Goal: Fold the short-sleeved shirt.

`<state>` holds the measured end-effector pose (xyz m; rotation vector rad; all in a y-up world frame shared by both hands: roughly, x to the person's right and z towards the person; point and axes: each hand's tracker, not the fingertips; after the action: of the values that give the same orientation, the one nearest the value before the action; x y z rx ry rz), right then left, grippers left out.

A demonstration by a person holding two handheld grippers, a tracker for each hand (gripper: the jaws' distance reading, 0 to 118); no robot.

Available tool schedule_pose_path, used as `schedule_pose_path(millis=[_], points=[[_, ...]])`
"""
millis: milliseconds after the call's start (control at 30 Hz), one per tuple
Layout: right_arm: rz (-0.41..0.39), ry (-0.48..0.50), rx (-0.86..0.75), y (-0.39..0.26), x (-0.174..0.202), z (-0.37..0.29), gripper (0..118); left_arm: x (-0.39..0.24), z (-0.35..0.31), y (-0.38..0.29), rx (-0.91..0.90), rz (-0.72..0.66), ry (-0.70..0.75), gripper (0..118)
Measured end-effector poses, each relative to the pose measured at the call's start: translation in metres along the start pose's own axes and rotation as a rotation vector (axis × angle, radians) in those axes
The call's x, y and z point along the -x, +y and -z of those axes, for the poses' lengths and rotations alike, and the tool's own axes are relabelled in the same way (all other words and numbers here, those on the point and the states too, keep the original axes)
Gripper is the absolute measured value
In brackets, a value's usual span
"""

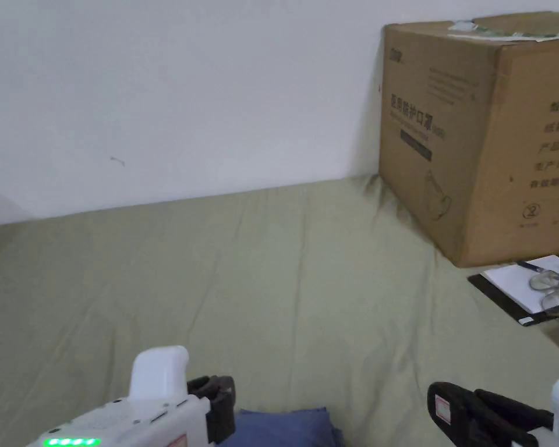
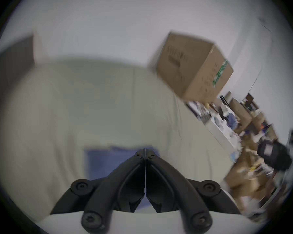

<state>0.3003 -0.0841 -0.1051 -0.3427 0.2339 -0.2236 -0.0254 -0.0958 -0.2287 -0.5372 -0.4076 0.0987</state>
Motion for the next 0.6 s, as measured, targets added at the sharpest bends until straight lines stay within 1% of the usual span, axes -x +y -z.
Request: schedule_pose_path(millis=[33,67,100,133,167,233,267,300,333,367,400,433,467,533,567,600], points=[[-0.015,-0.003,-0.039,0.006,0.006,-0.002,0,0.005,-0.024,0.004,-0.099,0.035,0.045,0],[-0.034,0.003,-0.089,0.01,0.012,-0.003,0,0.011,-0.048,0.005,-0.199,0.042,0.084,0],[-0.059,0.008,-0.149,0.011,0.017,-0.005,0,0.015,-0.064,0.005,-0.263,0.035,0.121,0],[-0.116,-0.019,-0.237,0.01,0.025,-0.008,0,0.02,-0.082,0.004,-0.329,0.028,0.155,0],[-0.182,-0.075,-0.331,0.007,0.033,-0.01,0,0.023,-0.094,0.0,-0.412,0.033,0.203,0],[-0.298,-0.22,-0.463,0.0,0.049,-0.006,0,0.024,-0.11,-0.015,-0.562,0.102,0.292,0],[-0.335,-0.243,-0.5,-0.004,0.055,0.003,0,0.024,-0.114,-0.023,-0.598,0.133,0.343,0],[-0.35,-0.24,-0.466,-0.005,0.059,0.01,0,0.025,-0.112,-0.029,-0.615,0.145,0.367,0],[-0.351,-0.23,-0.398,-0.006,0.062,0.018,0,0.027,-0.109,-0.035,-0.605,0.134,0.372,0],[-0.32,-0.224,-0.389,-0.012,0.062,0.026,0,0.03,-0.105,-0.039,-0.585,0.136,0.373,0],[-0.266,-0.239,-0.405,-0.019,0.057,0.032,0,0.031,-0.103,-0.042,-0.573,0.139,0.387,0],[-0.219,-0.282,-0.425,-0.027,0.054,0.035,0,0.034,-0.1,-0.044,-0.567,0.139,0.383,0],[-0.188,-0.347,-0.4,-0.029,0.052,0.037,0,0.035,-0.099,-0.045,-0.555,0.141,0.391,0],[-0.135,-0.414,-0.357,-0.031,0.047,0.036,0,0.035,-0.099,-0.047,-0.538,0.116,0.4,0],[-0.118,-0.416,-0.359,-0.033,0.043,0.033,0,0.035,-0.1,-0.047,-0.528,0.103,0.397,0],[-0.119,-0.405,-0.361,-0.034,0.041,0.031,0,0.035,-0.1,-0.047,-0.522,0.092,0.393,0]])
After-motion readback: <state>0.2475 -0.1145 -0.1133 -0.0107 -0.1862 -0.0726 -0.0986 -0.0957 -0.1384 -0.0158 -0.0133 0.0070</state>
